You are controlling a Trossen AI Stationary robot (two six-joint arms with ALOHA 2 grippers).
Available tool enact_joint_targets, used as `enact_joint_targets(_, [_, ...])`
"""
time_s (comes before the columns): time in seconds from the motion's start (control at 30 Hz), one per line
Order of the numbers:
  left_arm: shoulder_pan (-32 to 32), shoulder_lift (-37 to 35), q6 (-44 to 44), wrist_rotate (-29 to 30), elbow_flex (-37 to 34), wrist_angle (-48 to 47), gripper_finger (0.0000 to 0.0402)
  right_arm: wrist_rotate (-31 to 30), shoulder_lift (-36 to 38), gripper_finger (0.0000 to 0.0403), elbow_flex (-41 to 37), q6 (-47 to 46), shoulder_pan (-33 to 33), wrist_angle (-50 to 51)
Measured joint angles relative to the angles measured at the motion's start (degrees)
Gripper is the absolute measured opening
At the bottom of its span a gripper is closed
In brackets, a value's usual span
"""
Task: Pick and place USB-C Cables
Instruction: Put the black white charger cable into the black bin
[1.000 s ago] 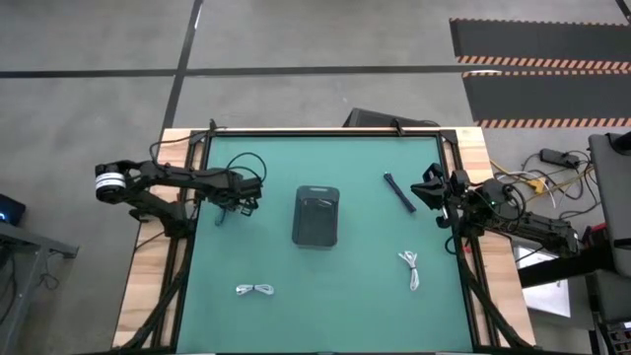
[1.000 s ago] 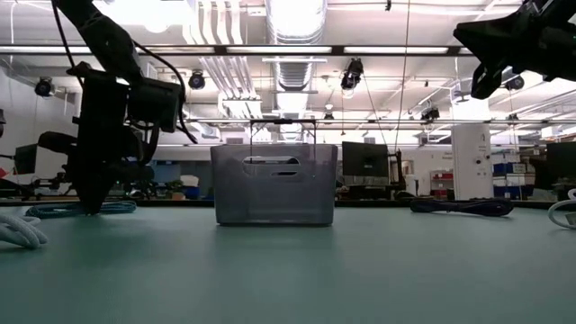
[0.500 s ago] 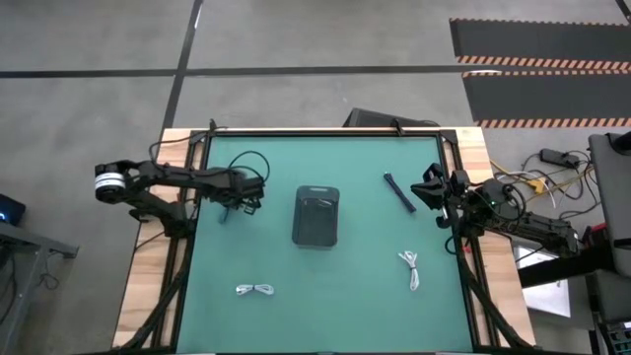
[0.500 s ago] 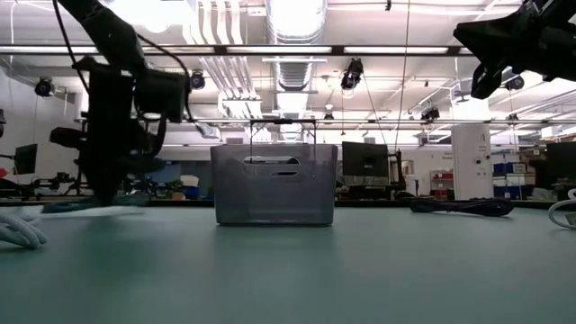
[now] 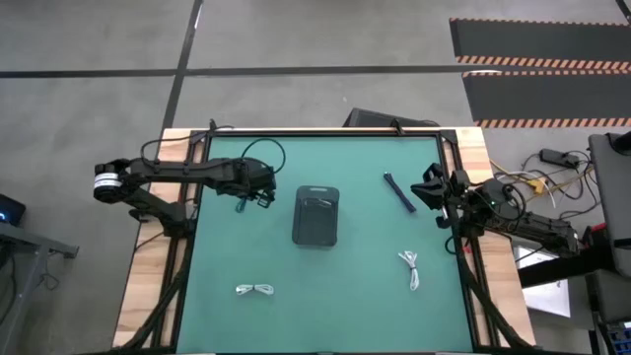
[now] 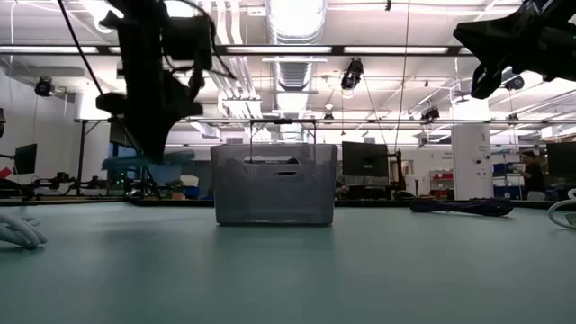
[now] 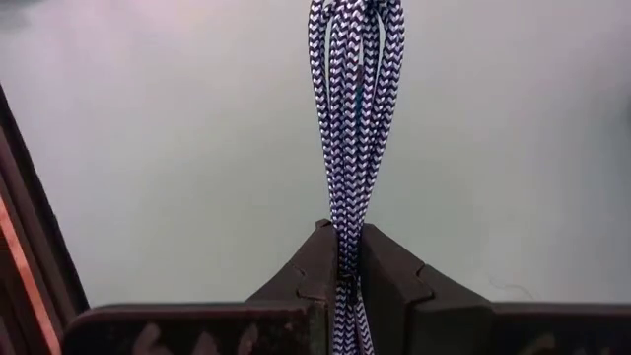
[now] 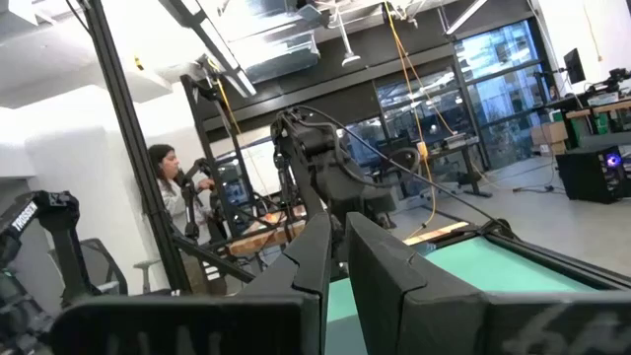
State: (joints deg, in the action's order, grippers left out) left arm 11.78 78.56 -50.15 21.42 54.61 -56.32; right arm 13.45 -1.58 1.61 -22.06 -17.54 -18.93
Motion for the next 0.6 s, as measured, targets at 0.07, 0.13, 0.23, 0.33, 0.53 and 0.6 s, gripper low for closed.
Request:
enact_joint_targets(0.07, [-1.3, 0.0, 0.1, 0.2, 2.2, -0.3, 0.0015, 0.0, 0.0, 0.0027, 0.0, 0.0, 0.0, 0.0])
enact_joint_targets(0.13, [-2.9, 0.0, 0.8, 0.2, 4.5, -0.3, 0.0015, 0.0, 0.0, 0.0027, 0.0, 0.0, 0.0, 0.0])
enact_joint_targets(0.23, [-5.3, 0.0, 1.3, 0.2, 8.0, -0.2, 0.0015, 0.0, 0.0, 0.0027, 0.0, 0.0, 0.0, 0.0])
enact_joint_targets(0.33, [-7.7, 0.0, 1.6, 0.2, 11.0, 0.0, 0.0015, 0.0, 0.0, 0.0027, 0.0, 0.0, 0.0, 0.0])
enact_joint_targets(0.53, [-12.1, 1.5, 2.6, 0.2, 16.5, 1.0, 0.0015, 0.0, 0.0, 0.0027, 0.0, 0.0, 0.0, 0.0])
enact_joint_targets(0.6, [-13.3, 3.4, 3.4, 0.2, 18.9, 1.9, 0.0015, 0.0, 0.0, 0.0027, 0.0, 0.0, 0.0, 0.0])
